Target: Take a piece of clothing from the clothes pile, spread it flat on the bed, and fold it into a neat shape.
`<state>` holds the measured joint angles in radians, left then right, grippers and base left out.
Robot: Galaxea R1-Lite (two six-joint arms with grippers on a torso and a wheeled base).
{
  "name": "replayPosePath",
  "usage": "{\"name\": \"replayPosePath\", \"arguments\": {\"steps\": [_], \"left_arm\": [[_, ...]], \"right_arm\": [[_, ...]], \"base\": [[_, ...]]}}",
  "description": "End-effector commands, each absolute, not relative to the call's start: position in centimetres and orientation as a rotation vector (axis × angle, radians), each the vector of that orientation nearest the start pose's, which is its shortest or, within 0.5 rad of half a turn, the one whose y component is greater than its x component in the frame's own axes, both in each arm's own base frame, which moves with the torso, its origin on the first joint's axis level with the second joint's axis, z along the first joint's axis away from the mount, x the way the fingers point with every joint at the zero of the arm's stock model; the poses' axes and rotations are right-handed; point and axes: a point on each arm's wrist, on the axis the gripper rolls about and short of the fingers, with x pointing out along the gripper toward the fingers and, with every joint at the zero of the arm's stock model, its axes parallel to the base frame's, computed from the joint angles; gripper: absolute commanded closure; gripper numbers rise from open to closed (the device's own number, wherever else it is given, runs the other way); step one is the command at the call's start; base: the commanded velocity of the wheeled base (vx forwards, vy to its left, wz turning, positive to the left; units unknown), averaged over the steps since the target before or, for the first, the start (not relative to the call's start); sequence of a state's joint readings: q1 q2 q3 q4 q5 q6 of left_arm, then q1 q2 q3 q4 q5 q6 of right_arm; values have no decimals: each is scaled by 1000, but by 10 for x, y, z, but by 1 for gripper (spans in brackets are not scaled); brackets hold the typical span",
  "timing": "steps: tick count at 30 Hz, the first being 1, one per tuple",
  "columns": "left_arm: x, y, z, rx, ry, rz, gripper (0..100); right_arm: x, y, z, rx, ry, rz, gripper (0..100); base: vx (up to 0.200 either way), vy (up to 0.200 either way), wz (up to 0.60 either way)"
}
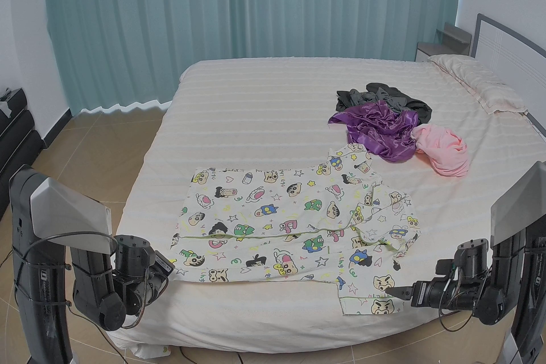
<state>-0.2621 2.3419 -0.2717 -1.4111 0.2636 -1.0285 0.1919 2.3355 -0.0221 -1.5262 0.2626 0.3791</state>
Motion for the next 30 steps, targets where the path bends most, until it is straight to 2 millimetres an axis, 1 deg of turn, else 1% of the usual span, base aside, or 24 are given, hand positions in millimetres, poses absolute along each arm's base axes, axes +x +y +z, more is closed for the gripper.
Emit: {"name": "replayPosePath", "arguments": {"steps": [1,5,11,15,16,21,27,30], "left_arm": [[264,-65,-38,-815,575,325,100],[264,-65,-39,-815,577,326,100],[264,-65,-39,-815,577,326,100],[264,-65,-38,-815,575,325,100],[264,-65,-38,-815,575,325,100],[264,-65,-38,-815,575,325,100],[264,-65,-39,-815,577,326,100],[263,-65,-38,-805,577,323,100]], "right_arm": [[204,49,-49,359,948,276,0],[202,51,-50,348,959,287,0],[207,54,-54,331,947,308,0],[211,60,-56,321,942,331,0],[212,62,-56,319,937,339,100],[213,63,-56,318,933,343,100],[211,61,-55,321,939,334,100],[207,57,-52,328,941,321,100]], "base": [[0,0,0],[0,0,0],[0,0,0],[0,0,0],[0,0,0],[0,0,0],[0,0,0],[0,0,0]]}}
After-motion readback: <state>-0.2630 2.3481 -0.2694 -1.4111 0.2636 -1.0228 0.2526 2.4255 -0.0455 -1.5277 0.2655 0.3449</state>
